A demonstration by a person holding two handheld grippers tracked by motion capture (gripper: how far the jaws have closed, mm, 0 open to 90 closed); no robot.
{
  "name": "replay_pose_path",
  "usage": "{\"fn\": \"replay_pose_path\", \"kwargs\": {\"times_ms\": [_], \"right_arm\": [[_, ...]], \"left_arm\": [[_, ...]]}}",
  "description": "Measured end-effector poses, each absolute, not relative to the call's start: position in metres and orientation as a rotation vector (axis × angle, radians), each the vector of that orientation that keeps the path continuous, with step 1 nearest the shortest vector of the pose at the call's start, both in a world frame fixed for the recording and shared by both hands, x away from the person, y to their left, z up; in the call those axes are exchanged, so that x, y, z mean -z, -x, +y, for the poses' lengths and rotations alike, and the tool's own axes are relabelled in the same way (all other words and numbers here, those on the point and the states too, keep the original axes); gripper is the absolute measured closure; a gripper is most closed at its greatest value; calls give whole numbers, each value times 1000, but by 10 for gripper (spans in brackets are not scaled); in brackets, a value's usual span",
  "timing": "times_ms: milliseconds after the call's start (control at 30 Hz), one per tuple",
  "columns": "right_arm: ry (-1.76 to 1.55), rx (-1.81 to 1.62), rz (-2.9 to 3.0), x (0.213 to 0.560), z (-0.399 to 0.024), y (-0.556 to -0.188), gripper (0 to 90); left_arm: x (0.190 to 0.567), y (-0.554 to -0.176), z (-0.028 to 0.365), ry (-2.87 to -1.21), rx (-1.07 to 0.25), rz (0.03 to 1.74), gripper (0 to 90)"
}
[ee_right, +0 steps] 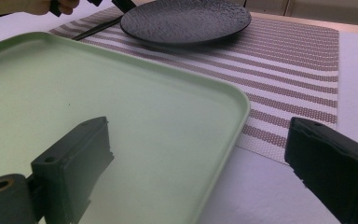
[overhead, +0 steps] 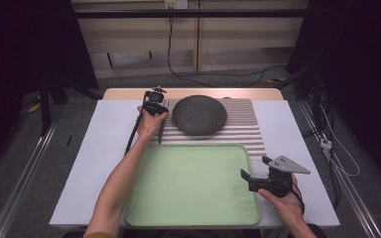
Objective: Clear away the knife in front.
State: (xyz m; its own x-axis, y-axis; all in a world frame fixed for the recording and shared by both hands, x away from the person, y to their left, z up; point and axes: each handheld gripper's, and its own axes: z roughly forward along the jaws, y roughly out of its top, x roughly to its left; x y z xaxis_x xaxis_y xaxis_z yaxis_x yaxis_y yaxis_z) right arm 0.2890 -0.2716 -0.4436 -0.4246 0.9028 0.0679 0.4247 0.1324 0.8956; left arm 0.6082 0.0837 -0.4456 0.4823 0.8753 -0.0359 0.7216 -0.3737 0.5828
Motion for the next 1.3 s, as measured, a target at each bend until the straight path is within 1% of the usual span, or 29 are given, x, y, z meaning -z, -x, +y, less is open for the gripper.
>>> {"fn": "replay_pose_path", "kwargs": {"times_ms": [67, 133, 167, 300, 367, 500, 633, 733, 800, 1033, 1167, 1300], "right_arm": [[-1270, -1248, 1918, 444, -272, -289, 68], [-1271, -1246, 1922, 444, -271, -289, 67], [-1270, -1244, 1923, 444, -271, -288, 67], [-1265, -1245, 1922, 443, -272, -288, 68], [-1265, -1247, 1924, 444, -272, -288, 69], [-1264, -1248, 1927, 444, -272, -288, 70], [-1262, -1246, 1930, 444, -271, -288, 69], [-1263, -1244, 1931, 444, -271, -287, 69], [-1259, -1242, 1932, 444, -271, -288, 70], [-1265, -1238, 1938, 444, -271, -289, 71], [-1267, -1244, 1937, 444, -271, -289, 72], [-1272, -1244, 1937, 444, -271, -288, 72]], "left_arm": [[445, -612, 85, -2191, -344, 1337, 710], [443, -613, 83, -2212, -336, 1343, 716], [443, -614, 83, -2216, -326, 1342, 746], [441, -616, 83, -2229, -293, 1355, 764], [440, -617, 85, -2243, -279, 1350, 796], [440, -618, 88, -2252, -260, 1335, 800], [440, -617, 85, -2270, -302, 1325, 794], [441, -617, 86, -2255, -291, 1328, 791], [441, -617, 87, -2272, -297, 1301, 791], [441, -618, 88, -2253, -267, 1322, 797], [441, -618, 86, -2261, -280, 1321, 800], [441, -619, 90, -2245, -242, 1334, 801]]}}
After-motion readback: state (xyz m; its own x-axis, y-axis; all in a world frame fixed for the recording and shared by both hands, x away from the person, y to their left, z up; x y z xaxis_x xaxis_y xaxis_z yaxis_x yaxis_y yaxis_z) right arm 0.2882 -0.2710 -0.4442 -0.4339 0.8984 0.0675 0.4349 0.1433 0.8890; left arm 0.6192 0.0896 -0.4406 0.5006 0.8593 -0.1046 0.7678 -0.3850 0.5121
